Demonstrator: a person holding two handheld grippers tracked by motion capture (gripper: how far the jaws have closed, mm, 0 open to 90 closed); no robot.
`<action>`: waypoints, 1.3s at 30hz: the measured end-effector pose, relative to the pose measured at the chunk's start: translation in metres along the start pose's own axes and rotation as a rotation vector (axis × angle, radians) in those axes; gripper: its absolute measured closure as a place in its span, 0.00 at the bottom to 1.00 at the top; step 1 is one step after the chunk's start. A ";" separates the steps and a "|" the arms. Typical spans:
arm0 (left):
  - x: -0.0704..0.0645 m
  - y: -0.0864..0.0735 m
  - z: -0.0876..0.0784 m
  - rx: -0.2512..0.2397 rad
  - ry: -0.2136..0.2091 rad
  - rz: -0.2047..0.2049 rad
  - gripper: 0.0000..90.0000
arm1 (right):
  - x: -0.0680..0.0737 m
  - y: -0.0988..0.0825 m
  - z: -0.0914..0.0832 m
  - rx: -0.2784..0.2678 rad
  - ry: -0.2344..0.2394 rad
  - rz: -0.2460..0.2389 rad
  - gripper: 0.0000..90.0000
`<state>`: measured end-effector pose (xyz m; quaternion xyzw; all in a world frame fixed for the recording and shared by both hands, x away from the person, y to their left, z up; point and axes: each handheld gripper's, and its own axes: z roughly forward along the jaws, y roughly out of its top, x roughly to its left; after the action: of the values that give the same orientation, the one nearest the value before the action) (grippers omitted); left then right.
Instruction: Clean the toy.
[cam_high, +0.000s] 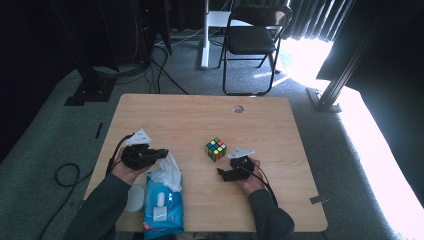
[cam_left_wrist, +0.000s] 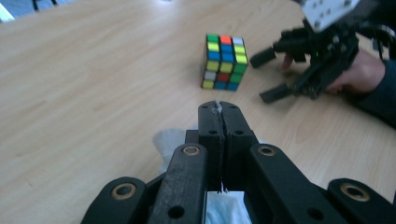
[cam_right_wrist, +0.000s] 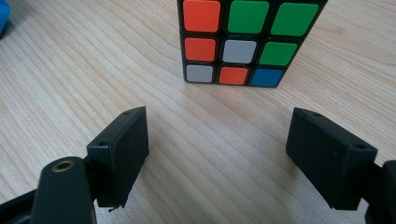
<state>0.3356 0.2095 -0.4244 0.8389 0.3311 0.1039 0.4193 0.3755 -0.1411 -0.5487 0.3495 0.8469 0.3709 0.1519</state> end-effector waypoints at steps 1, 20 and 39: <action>-0.001 -0.002 0.003 0.015 -0.002 0.007 0.98 | 0.000 0.000 0.000 0.000 0.000 0.000 0.23; -0.005 -0.025 0.037 0.159 -0.031 0.028 0.63 | 0.000 0.000 0.000 0.000 0.001 0.000 0.23; 0.001 -0.026 0.050 0.175 -0.100 0.017 0.63 | 0.000 0.000 0.000 0.000 0.001 0.000 0.23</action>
<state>0.3472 0.1898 -0.4763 0.8794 0.3103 0.0362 0.3594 0.3756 -0.1411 -0.5488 0.3493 0.8468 0.3713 0.1517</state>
